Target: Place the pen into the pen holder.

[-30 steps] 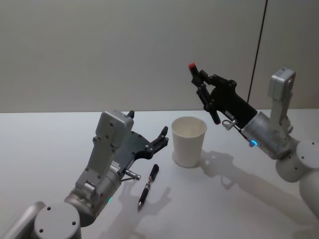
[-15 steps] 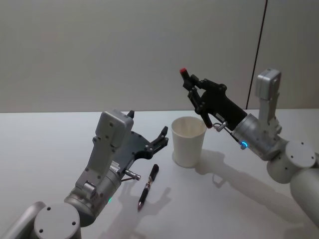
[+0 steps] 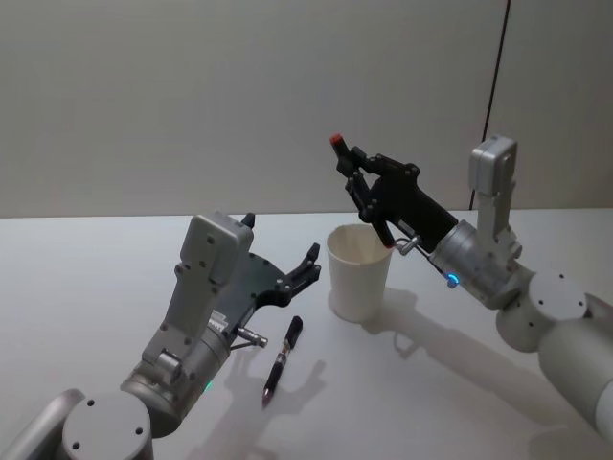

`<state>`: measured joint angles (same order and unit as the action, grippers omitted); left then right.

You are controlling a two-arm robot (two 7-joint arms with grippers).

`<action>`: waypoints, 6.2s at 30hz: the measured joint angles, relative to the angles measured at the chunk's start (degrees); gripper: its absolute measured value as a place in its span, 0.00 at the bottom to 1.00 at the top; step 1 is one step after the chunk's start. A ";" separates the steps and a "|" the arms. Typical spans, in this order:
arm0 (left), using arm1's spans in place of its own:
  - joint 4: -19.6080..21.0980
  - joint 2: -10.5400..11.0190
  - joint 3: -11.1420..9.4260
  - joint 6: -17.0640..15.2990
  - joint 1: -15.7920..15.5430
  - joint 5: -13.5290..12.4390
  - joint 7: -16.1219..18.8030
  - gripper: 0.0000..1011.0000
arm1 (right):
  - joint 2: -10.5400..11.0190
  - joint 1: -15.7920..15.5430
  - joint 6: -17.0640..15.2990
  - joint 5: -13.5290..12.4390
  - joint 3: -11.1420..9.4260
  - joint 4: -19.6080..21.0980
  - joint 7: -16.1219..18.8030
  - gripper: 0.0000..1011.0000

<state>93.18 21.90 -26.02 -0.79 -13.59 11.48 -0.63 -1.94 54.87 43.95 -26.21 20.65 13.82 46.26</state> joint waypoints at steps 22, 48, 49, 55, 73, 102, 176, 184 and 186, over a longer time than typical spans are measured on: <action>0.00 0.00 0.00 0.00 0.00 0.00 0.00 0.99 | -1.91 3.38 4.03 1.36 -0.36 -7.14 0.28 0.17; 0.00 0.00 0.00 0.00 0.00 0.00 0.00 0.99 | -2.21 4.17 4.26 3.29 -1.61 -8.76 -0.57 0.17; 0.00 0.00 0.00 0.00 0.00 0.00 0.00 0.99 | -2.21 4.19 4.30 3.31 -1.66 -8.78 -0.54 0.17; 0.00 0.00 0.00 0.00 0.00 0.00 0.00 0.99 | -2.29 4.33 4.46 3.51 -2.13 -8.98 -0.19 0.17; 0.00 0.00 0.00 0.00 0.00 0.00 0.00 0.99 | -2.35 4.39 2.91 4.72 -2.85 -9.48 -0.50 0.17; 0.00 0.00 0.00 0.00 0.00 0.00 0.00 0.99 | -2.10 3.91 0.18 6.42 -4.44 -9.65 -0.80 0.62; 0.00 0.00 0.00 0.00 0.00 0.00 0.00 0.99 | 7.63 -30.89 -26.81 17.57 -2.50 58.98 -35.67 0.99; 0.00 0.00 0.00 0.00 0.00 0.00 0.00 0.99 | 9.10 -36.33 -34.06 18.97 -1.94 66.87 -42.79 0.99; 0.00 0.00 0.00 0.00 0.00 0.00 0.00 0.99 | 9.46 -37.69 -35.97 19.20 -1.75 68.89 -44.65 0.99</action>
<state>93.17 21.89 -26.02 -0.79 -13.59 11.48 -0.63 7.52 17.17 7.98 -7.01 18.91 82.71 1.62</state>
